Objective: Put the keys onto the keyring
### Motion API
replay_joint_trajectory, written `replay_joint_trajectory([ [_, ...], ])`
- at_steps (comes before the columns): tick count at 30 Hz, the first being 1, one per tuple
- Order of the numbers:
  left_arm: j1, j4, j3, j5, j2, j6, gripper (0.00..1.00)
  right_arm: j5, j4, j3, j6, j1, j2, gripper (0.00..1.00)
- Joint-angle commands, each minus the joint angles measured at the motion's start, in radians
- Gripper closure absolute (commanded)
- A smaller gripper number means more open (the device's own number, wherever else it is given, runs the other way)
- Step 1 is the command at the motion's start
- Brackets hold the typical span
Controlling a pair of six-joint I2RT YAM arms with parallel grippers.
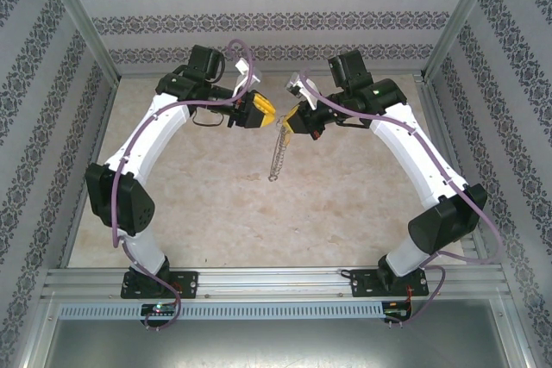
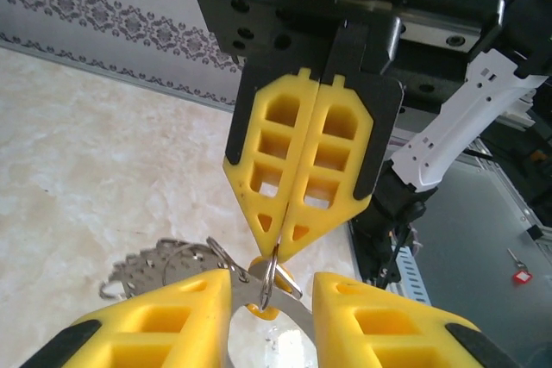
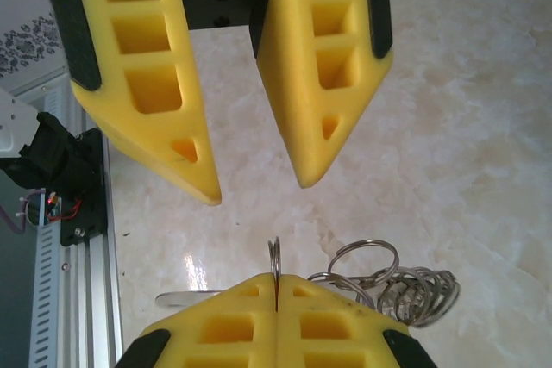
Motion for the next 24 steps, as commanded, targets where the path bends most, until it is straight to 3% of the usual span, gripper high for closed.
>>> replay_joint_trajectory([
  [1, 0.003, -0.072, 0.025, 0.056, 0.008, 0.061, 0.7, -0.002, -0.015, 0.035, -0.023, 0.015, 0.008, 1.0],
  [14, -0.032, -0.095, 0.04, 0.058, 0.054, 0.071, 0.69, -0.005, 0.007, 0.032, -0.015, 0.02, 0.003, 1.0],
  [24, -0.049, -0.101, 0.05, 0.065, 0.064, 0.075, 0.76, 0.0, 0.025, 0.025, -0.008, 0.023, 0.004, 1.0],
])
